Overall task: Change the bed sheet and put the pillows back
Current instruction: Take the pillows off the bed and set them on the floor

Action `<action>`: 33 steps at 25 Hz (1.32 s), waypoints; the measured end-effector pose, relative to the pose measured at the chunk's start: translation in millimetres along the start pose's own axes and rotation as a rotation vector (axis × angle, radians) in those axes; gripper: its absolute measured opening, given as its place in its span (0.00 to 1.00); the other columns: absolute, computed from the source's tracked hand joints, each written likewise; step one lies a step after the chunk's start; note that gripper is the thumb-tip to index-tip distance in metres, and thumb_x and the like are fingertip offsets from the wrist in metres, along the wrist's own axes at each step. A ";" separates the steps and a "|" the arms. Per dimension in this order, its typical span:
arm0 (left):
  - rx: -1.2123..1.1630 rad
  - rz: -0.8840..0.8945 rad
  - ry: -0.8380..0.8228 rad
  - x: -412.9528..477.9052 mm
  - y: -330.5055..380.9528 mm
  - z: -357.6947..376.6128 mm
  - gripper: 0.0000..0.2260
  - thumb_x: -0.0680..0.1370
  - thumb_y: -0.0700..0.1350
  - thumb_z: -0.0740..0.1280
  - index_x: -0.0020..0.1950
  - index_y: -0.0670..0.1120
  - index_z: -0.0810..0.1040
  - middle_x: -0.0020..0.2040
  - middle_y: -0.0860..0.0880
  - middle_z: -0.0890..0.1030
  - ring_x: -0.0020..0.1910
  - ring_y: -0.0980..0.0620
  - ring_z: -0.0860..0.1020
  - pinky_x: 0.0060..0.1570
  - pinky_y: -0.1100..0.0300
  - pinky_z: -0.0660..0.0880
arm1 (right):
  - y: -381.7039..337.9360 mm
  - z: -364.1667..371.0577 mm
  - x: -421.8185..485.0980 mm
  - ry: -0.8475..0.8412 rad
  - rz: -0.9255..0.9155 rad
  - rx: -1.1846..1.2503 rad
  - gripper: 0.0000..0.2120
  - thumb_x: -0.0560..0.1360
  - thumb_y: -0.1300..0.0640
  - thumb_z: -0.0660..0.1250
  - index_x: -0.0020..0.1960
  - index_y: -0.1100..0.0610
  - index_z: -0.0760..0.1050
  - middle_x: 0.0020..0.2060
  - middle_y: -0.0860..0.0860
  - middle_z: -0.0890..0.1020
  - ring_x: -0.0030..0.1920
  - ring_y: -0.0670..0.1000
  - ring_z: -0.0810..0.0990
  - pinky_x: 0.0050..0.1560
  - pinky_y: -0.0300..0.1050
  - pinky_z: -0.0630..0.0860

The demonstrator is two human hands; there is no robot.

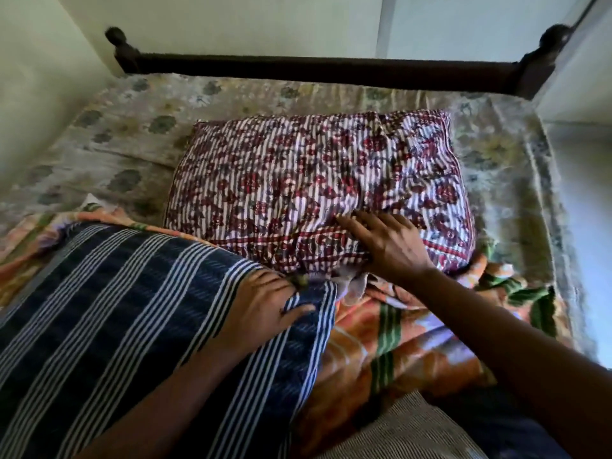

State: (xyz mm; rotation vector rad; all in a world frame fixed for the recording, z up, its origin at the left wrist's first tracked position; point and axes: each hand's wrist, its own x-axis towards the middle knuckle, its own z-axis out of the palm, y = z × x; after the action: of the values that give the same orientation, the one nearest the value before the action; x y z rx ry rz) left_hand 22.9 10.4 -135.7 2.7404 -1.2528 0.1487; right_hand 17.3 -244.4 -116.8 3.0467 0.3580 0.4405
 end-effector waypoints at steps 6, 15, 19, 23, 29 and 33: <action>-0.117 -0.179 0.453 17.2 17.8 -39.1 0.27 0.81 0.55 0.52 0.37 0.37 0.77 0.34 0.42 0.78 0.35 0.48 0.75 0.39 0.59 0.67 | 26.7 -33.4 3.0 0.106 0.035 0.162 0.27 0.62 0.54 0.77 0.61 0.51 0.76 0.39 0.54 0.81 0.35 0.56 0.82 0.29 0.38 0.65; -0.396 -0.233 0.600 117.4 76.8 -164.8 0.22 0.77 0.63 0.55 0.28 0.50 0.60 0.23 0.54 0.60 0.23 0.58 0.60 0.29 0.57 0.53 | 115.7 -138.5 -35.4 0.299 0.241 0.282 0.24 0.67 0.49 0.67 0.64 0.45 0.73 0.53 0.53 0.83 0.49 0.59 0.82 0.38 0.49 0.76; -0.636 -0.240 0.380 171.6 146.6 -135.8 0.22 0.71 0.65 0.57 0.26 0.51 0.58 0.21 0.52 0.57 0.23 0.56 0.58 0.30 0.57 0.55 | 156.1 -157.4 -112.1 0.319 0.333 0.172 0.28 0.62 0.53 0.64 0.63 0.44 0.72 0.50 0.51 0.83 0.42 0.58 0.83 0.31 0.47 0.77; -0.712 -0.110 0.194 200.6 228.0 -114.2 0.24 0.69 0.66 0.58 0.26 0.48 0.64 0.19 0.52 0.63 0.20 0.56 0.58 0.28 0.61 0.55 | 190.7 -167.2 -196.5 0.396 0.431 0.093 0.27 0.64 0.54 0.57 0.63 0.45 0.74 0.44 0.49 0.83 0.39 0.56 0.81 0.27 0.43 0.75; -0.745 -0.123 0.063 242.3 336.5 -124.5 0.34 0.66 0.71 0.63 0.38 0.37 0.79 0.27 0.34 0.74 0.23 0.41 0.68 0.31 0.56 0.63 | 245.1 -188.5 -277.1 0.470 0.631 0.245 0.25 0.64 0.53 0.65 0.62 0.45 0.74 0.45 0.49 0.83 0.41 0.56 0.82 0.33 0.45 0.75; -0.781 -0.179 0.020 270.2 402.3 -171.3 0.23 0.69 0.63 0.67 0.29 0.44 0.77 0.20 0.45 0.68 0.22 0.51 0.65 0.31 0.60 0.62 | 289.2 -247.5 -309.2 0.457 0.710 0.275 0.26 0.63 0.49 0.66 0.61 0.47 0.75 0.46 0.49 0.84 0.41 0.56 0.82 0.37 0.45 0.76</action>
State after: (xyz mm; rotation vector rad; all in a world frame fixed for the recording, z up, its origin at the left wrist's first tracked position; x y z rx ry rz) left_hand -112.3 -425.5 100.6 2.1317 -0.8078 -0.2739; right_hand -277.6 -595.6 57.2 3.2153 -0.7502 1.2074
